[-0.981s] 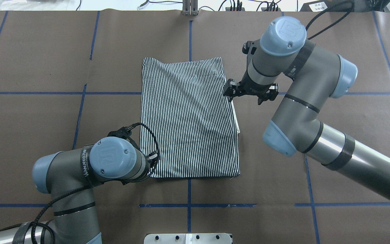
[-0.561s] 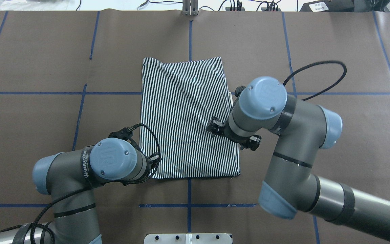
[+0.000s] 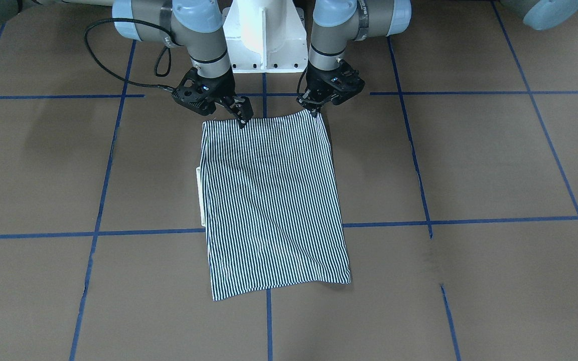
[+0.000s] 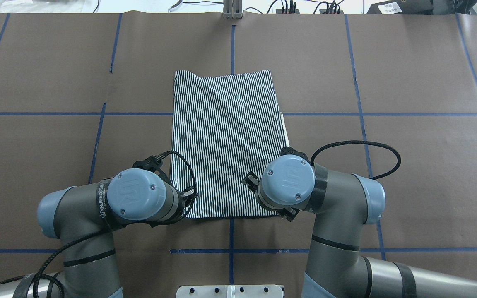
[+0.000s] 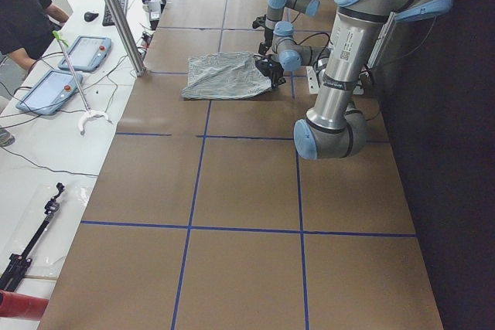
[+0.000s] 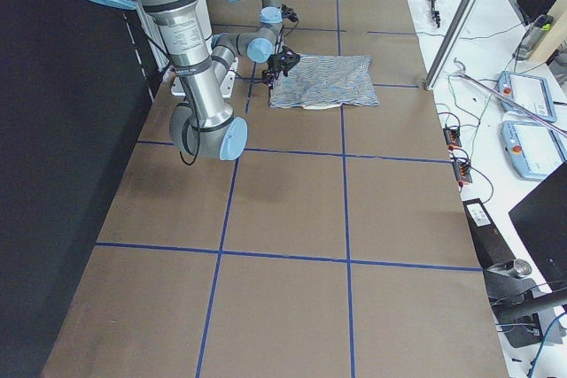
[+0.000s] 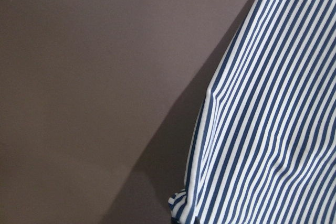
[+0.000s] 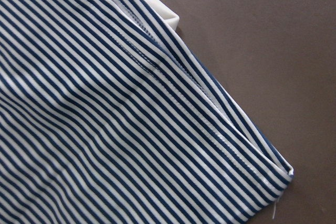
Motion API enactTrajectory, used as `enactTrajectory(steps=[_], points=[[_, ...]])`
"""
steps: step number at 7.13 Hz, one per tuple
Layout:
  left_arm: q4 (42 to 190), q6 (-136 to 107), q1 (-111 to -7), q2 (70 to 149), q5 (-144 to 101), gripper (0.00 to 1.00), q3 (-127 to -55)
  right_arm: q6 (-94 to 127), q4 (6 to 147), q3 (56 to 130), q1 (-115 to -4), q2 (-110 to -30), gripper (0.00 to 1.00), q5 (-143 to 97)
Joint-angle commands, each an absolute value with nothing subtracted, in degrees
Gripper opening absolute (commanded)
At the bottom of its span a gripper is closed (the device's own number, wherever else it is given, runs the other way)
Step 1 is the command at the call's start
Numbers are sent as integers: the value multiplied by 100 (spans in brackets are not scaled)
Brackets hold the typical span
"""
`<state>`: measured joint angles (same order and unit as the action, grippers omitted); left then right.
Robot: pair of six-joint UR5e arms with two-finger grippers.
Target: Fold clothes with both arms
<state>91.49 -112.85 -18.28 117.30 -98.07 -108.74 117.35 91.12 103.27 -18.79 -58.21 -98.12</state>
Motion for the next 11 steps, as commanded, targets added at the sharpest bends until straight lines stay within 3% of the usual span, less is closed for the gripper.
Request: enactTrajectory(steps=[1,4,11], points=[[9149,-11285,-1828,11742,-9809,0,-10881,11883,9097,10046,-1819,-5731,100,-9756],[9149,-11285,-1828,11725,-9800,0,-11004,12040,9079,9635,-1793,-5399,100,-9756],[9149,-11285,-1828,11733,-9791,0,-11030,12024,9158,9659,-1802,-5537,100,-9809]])
